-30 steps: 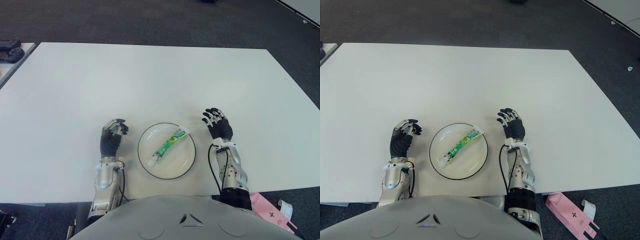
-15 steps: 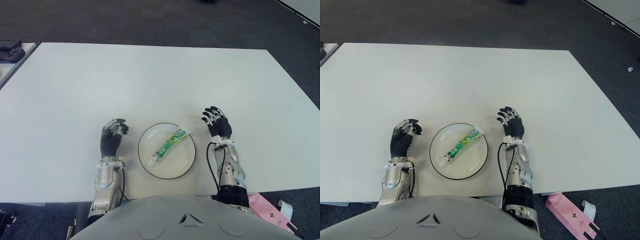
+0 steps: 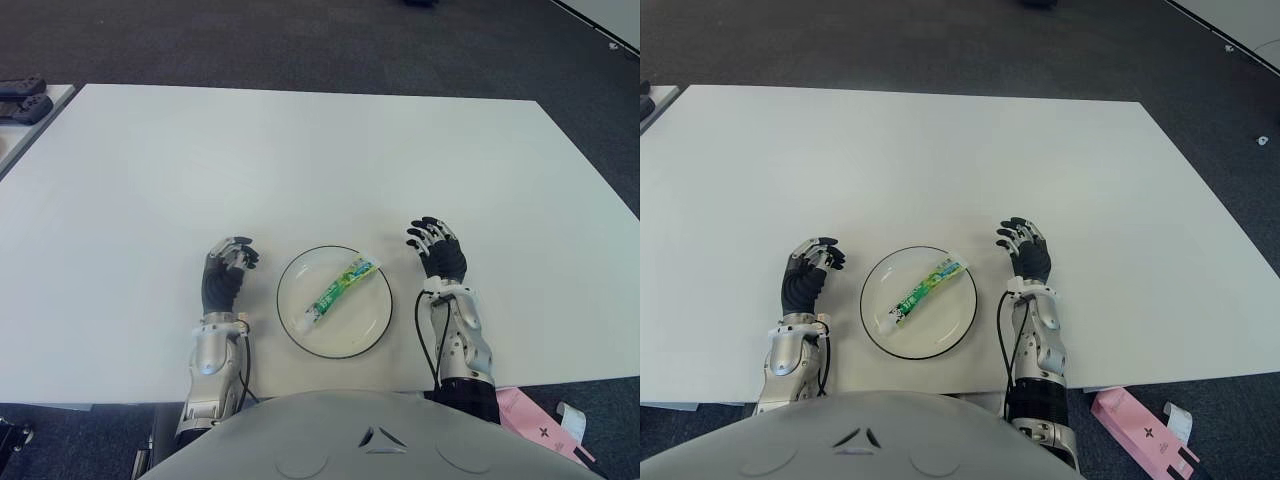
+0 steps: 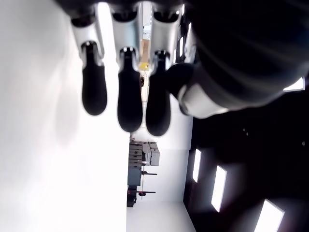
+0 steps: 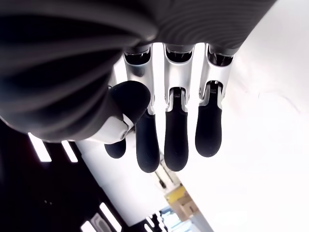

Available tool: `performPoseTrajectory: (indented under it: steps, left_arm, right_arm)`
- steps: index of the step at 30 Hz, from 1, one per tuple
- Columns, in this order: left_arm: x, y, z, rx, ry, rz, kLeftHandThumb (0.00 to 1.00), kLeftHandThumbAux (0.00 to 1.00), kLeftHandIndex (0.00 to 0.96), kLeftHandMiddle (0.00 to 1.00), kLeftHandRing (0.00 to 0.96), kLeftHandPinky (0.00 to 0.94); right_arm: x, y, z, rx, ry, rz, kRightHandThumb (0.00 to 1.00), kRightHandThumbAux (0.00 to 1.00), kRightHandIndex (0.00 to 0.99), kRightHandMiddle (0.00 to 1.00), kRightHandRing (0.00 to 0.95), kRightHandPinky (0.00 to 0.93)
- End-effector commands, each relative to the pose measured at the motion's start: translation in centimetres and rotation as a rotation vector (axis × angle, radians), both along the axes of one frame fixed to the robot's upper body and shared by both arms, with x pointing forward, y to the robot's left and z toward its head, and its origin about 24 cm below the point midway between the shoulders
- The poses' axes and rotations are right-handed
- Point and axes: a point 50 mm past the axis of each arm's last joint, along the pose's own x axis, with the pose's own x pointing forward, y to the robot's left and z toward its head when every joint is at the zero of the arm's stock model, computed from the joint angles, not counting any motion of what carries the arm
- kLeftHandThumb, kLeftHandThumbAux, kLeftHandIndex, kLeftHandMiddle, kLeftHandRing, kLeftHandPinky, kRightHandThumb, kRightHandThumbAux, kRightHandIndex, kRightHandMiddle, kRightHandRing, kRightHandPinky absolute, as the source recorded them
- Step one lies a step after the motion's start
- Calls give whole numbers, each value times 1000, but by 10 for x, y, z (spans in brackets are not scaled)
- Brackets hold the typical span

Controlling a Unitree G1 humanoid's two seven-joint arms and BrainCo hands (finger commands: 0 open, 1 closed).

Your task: Put the toothpaste on the table into the plate.

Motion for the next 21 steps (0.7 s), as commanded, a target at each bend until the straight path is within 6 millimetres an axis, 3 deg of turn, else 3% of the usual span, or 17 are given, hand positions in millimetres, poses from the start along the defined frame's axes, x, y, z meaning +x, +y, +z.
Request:
performPoseTrajectory:
  steps: [1, 21]
  left_arm:
    - [-7, -4, -11, -35, 72, 6, 702, 719, 430, 572, 567, 546]
    - [-5, -4, -9, -23, 62, 0, 703, 718, 431, 577, 567, 546]
  right_arm:
    - [-22, 7, -23, -17, 129, -1, 944, 660, 418, 489, 483, 580]
    - [-29, 20, -34, -185, 137, -24, 942, 664, 398, 493, 491, 585]
